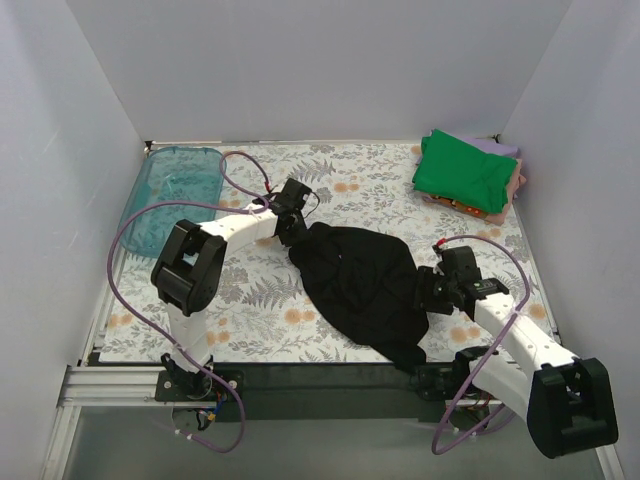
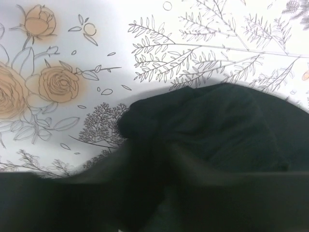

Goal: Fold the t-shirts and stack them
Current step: Flatten the tshirt out

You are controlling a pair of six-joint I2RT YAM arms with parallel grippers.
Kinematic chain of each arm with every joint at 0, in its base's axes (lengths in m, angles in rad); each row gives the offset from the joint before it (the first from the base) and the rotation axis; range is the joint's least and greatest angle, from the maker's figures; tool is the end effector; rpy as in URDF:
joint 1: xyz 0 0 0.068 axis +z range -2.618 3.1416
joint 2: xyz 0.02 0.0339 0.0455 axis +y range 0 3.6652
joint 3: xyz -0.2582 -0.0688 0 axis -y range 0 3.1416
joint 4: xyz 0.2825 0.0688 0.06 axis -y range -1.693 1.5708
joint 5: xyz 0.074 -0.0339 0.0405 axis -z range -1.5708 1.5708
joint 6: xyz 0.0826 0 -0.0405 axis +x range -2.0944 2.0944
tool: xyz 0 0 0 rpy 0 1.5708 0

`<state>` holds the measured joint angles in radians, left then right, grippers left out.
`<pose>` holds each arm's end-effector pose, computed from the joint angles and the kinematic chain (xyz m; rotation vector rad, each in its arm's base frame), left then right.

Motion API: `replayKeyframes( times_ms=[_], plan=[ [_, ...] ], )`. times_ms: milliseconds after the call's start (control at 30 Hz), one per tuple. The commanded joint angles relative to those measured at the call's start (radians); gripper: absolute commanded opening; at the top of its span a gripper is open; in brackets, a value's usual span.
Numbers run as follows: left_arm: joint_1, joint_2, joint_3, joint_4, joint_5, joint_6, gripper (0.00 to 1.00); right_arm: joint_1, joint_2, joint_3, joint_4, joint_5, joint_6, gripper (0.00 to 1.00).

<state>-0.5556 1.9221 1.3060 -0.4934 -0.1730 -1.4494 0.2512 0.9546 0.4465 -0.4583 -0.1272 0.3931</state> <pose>0.3841 -0.2217 0.1025 -1.2258 2.4296 -0.4115 0.2254 0.0687 0.1109 0.1317 2.5745 0.4101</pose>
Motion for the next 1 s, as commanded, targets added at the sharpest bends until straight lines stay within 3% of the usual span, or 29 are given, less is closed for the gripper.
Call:
replayKeyframes(
  times_ms=[0,100,133,233,300,400,533,667,967],
  plan=[
    [0.0,-0.061,0.012,-0.014,-0.028,0.009,0.0,0.01,0.059,-0.032,0.107,-0.002,0.01,0.46],
    [0.0,-0.133,-0.017,-0.013,-0.036,0.023,0.0,0.011,0.064,-0.011,0.13,-0.029,-0.006,0.08],
    [-0.001,-0.179,-0.034,-0.014,-0.039,0.023,0.0,0.011,0.04,0.0,0.119,-0.028,-0.013,0.01],
    [0.0,-0.34,-0.08,-0.016,-0.037,0.023,0.0,0.011,-0.082,0.108,0.055,-0.012,-0.034,0.01],
    [-0.003,-0.547,-0.123,-0.028,-0.054,0.0,0.0,0.011,-0.221,0.281,-0.029,0.018,-0.06,0.01],
    [-0.004,-0.731,-0.163,-0.03,-0.059,-0.026,0.0,0.011,-0.302,0.395,-0.103,0.05,-0.069,0.01],
    [-0.009,-1.093,-0.177,-0.024,-0.048,-0.058,0.0,0.011,-0.41,0.585,-0.146,0.112,-0.065,0.01],
    [-0.009,-1.309,-0.146,-0.013,-0.019,-0.063,0.0,0.011,-0.459,0.762,-0.164,0.092,-0.065,0.01],
    [-0.006,-1.511,-0.063,-0.016,0.041,-0.068,0.0,0.011,-0.442,1.043,-0.192,0.044,-0.088,0.01]
  ],
)
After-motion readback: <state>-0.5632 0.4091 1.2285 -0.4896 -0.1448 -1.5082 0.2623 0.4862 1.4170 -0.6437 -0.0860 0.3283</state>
